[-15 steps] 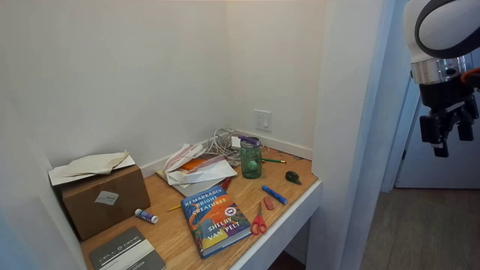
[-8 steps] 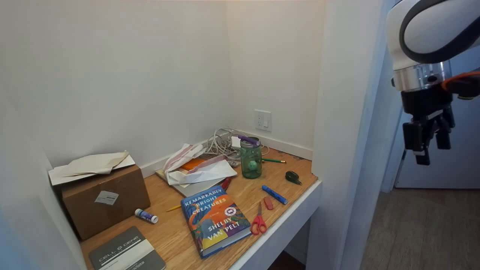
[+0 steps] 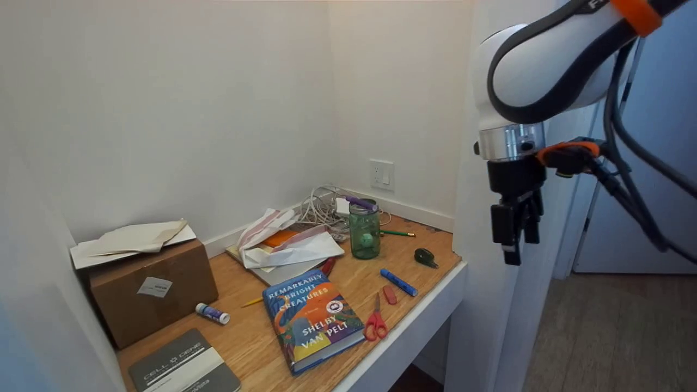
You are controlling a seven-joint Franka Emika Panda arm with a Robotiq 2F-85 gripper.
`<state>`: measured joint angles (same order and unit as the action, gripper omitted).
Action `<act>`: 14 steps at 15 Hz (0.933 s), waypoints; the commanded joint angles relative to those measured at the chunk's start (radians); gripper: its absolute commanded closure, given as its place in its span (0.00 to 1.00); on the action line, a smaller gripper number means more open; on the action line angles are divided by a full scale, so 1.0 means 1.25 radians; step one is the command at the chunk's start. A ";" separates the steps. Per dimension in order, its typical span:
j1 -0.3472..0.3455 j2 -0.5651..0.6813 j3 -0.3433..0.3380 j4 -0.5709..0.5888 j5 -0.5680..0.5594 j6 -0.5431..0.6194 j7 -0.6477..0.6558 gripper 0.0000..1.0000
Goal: Put the purple marker on the table then put the blue marker on top of the glass jar
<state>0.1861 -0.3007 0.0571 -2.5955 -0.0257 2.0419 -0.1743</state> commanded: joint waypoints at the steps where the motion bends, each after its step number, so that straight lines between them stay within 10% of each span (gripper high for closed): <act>1: 0.022 0.149 0.020 0.089 0.045 0.072 -0.092 0.00; 14: -0.002 0.389 0.086 0.248 0.079 0.185 -0.127 0.00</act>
<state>0.2068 0.1853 0.1404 -2.2868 0.0787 2.2752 -0.3370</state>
